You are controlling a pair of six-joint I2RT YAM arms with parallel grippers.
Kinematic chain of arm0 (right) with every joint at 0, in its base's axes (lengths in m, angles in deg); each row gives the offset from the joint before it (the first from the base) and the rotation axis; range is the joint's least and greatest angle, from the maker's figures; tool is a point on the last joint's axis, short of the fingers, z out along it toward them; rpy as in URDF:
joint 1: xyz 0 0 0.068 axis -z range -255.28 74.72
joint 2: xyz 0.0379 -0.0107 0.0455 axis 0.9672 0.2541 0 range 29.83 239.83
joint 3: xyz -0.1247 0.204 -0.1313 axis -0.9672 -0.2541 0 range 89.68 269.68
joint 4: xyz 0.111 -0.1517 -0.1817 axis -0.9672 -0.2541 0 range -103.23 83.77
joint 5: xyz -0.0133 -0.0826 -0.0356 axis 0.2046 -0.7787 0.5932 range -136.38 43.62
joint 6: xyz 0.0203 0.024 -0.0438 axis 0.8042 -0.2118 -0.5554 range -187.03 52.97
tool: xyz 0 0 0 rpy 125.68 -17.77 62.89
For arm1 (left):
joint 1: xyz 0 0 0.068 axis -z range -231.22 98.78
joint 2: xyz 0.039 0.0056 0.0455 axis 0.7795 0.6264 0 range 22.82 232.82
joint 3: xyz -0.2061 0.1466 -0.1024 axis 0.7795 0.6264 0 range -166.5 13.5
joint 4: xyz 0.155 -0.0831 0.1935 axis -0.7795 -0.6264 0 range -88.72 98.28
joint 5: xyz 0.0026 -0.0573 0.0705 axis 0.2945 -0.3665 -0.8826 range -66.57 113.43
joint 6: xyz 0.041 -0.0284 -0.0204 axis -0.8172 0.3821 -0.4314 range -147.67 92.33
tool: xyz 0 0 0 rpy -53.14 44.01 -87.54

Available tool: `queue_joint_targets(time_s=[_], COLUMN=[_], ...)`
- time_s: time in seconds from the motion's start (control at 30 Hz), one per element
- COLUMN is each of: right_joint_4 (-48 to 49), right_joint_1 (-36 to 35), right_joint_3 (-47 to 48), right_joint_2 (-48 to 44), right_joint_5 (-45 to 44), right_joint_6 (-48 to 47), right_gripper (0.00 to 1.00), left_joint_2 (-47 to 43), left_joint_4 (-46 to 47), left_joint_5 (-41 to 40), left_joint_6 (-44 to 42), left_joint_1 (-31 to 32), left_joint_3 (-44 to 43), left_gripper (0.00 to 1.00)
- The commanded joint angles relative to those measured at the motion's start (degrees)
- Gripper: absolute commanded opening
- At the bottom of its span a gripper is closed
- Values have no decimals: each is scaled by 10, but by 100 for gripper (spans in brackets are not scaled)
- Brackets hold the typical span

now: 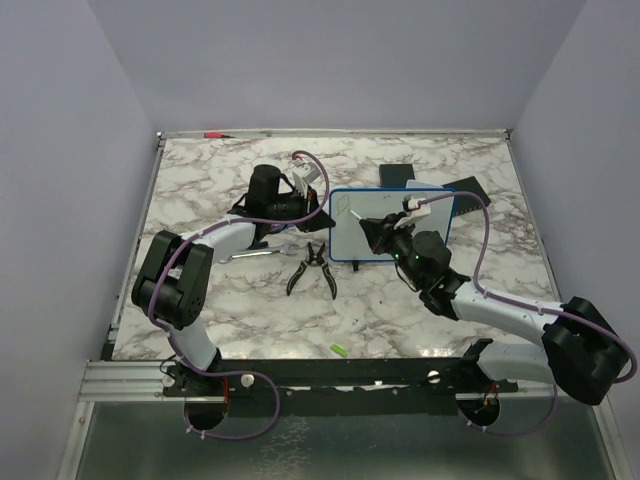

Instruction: Write a sentence on the whiteboard

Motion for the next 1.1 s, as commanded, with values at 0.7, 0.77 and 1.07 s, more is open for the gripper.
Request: queue_joint_targets(time_s=[0.7,0.77,1.07], right_joint_4=[27,23,18], right_joint_1=[2,2,2], right_joint_3=[-17,-20,-17], right_joint_2=[-1,0,27], right_joint_5=[-63,-61,-33], right_joint_6=[-6,-5,-6], right_gripper=[1,1,1], left_joint_2=[10,11,10], left_joint_4=[-18,-18,-18], left_joint_5=[-16,-16,-15], left_joint_6=[-10,-9,-9], left_joint_1=[2,2,2], left_joint_3=[-11,-12,-12], left_gripper=[0,0,0])
